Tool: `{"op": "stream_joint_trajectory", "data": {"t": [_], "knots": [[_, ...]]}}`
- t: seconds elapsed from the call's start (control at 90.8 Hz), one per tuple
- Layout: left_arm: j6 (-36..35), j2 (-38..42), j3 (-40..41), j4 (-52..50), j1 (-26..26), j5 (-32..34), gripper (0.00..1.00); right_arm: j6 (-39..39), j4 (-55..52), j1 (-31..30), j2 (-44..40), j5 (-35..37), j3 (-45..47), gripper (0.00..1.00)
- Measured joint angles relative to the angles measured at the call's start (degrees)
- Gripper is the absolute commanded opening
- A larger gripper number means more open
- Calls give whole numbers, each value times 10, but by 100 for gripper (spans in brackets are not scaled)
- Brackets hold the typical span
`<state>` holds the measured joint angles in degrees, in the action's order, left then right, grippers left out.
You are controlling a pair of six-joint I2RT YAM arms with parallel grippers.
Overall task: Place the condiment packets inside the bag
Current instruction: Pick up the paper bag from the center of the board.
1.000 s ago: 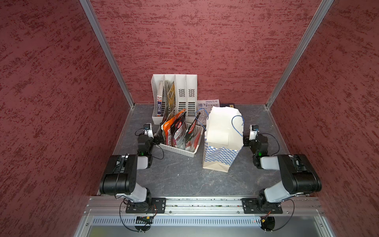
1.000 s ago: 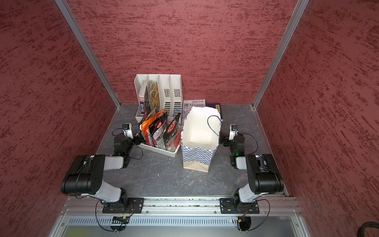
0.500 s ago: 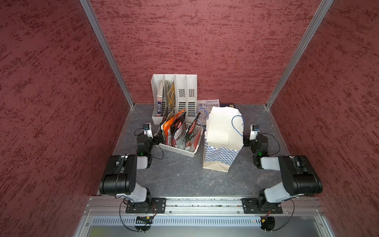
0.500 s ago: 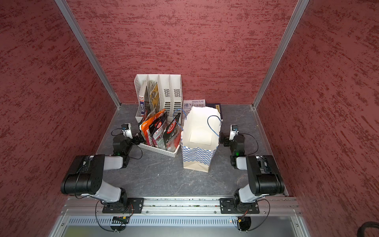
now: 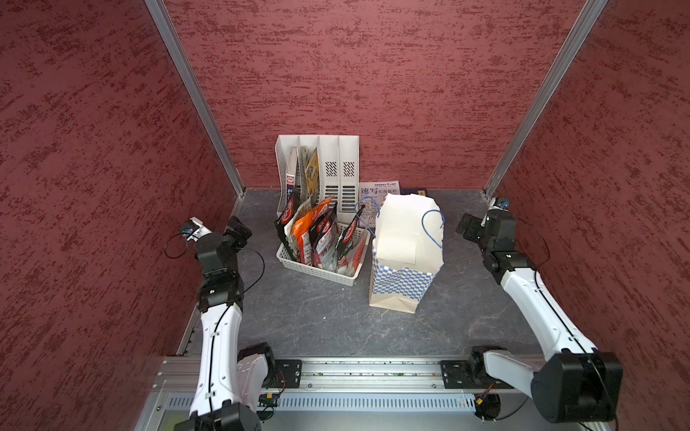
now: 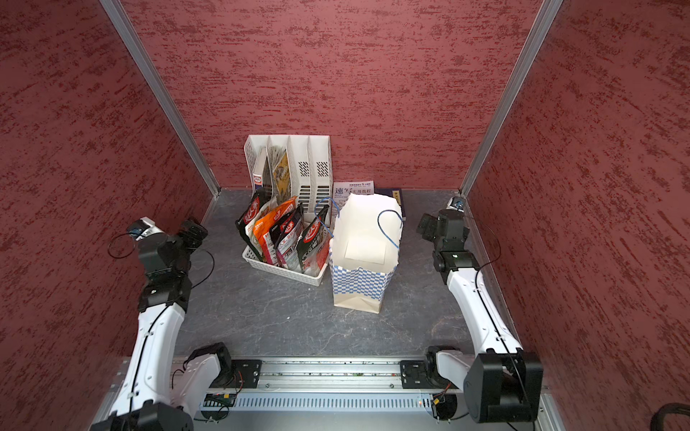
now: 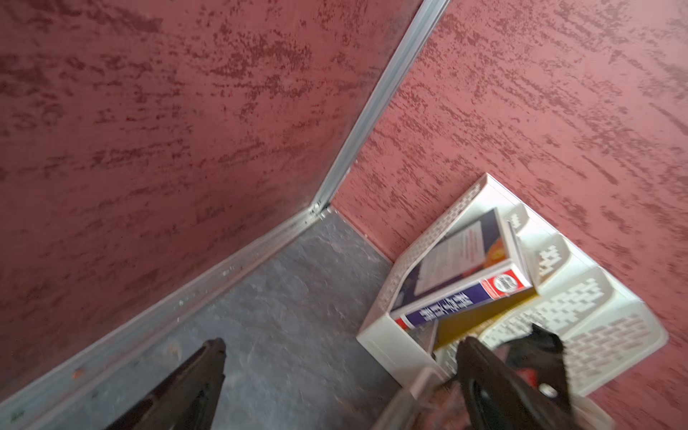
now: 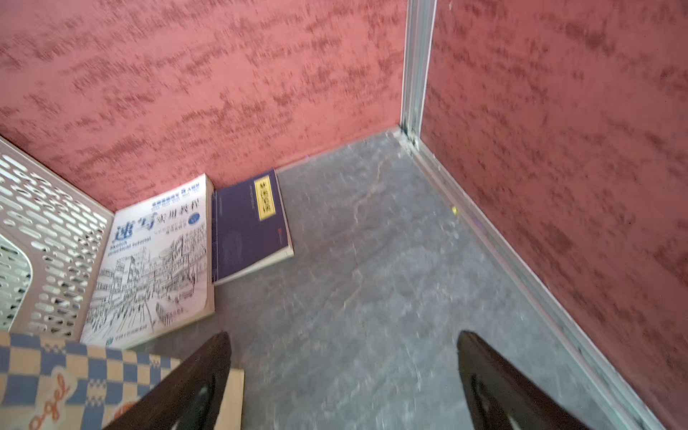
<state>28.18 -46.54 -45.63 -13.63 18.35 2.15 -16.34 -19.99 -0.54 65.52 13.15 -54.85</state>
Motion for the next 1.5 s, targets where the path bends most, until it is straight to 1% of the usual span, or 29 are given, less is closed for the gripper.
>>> {"op": "stream_joint_trajectory", "data": {"t": [0.066, 0.121, 0.154, 0.187, 0.264, 0.275, 0.353, 0.419, 0.485, 0.551, 0.617, 0.694, 0.771, 0.893, 0.97, 1.091, 1.168, 1.322, 1.499], "knots": [[3, 0, -52, -73, -2, -63, 100, -12, -62, 0, -7, -5, -33, 99], [0, -11, -101, -127, -13, -113, 100, -16, -106, 0, -14, -18, -67, 99], [-5, -20, -129, -156, -29, -136, 100, -18, -127, 0, -21, -28, -88, 99], [-10, -30, -154, -183, -57, -147, 100, -19, -145, 0, -28, -41, -108, 99], [-26, -53, -213, -244, -163, -163, 100, -20, -183, 0, -43, -71, -155, 99], [-30, -58, -223, -256, -187, -164, 100, -20, -188, 0, -44, -76, -162, 98], [-43, -89, -286, -311, -301, -165, 100, -20, -224, 0, -51, -107, -206, 99], [-54, -126, -348, -351, -394, -158, 100, -19, -251, 0, -53, -132, -233, 98], [-63, -169, -408, -382, -486, -135, 100, -19, -274, 0, -55, -152, -249, 98], [-71, -214, -462, -414, -558, -114, 100, -18, -293, 0, -60, -162, -251, 98], [-77, -265, -514, -447, -603, -93, 99, -19, -310, 0, -65, -168, -251, 97], [-83, -324, -567, -484, -629, -64, 98, -19, -325, 0, -69, -174, -251, 97], [-86, -376, -607, -520, -641, -33, 97, -19, -332, 0, -72, -180, -251, 97], [-88, -425, -631, -551, -645, -2, 92, -22, -333, 0, -80, -184, -244, 97], [-87, -443, -632, -554, -645, -2, 88, -25, -333, 0, -88, -186, -235, 97], [-82, -470, -646, -552, -646, -10, 77, -30, -330, 0, -98, -186, -219, 96], [-78, -492, -659, -544, -645, -14, 74, -33, -330, 0, -102, -186, -209, 96], [-71, -539, -681, -532, -645, -19, 61, -38, -327, 0, -106, -186, -194, 95], [-71, -588, -712, -532, -643, -19, 56, -42, -321, 0, -116, -185, -179, 96]]}}
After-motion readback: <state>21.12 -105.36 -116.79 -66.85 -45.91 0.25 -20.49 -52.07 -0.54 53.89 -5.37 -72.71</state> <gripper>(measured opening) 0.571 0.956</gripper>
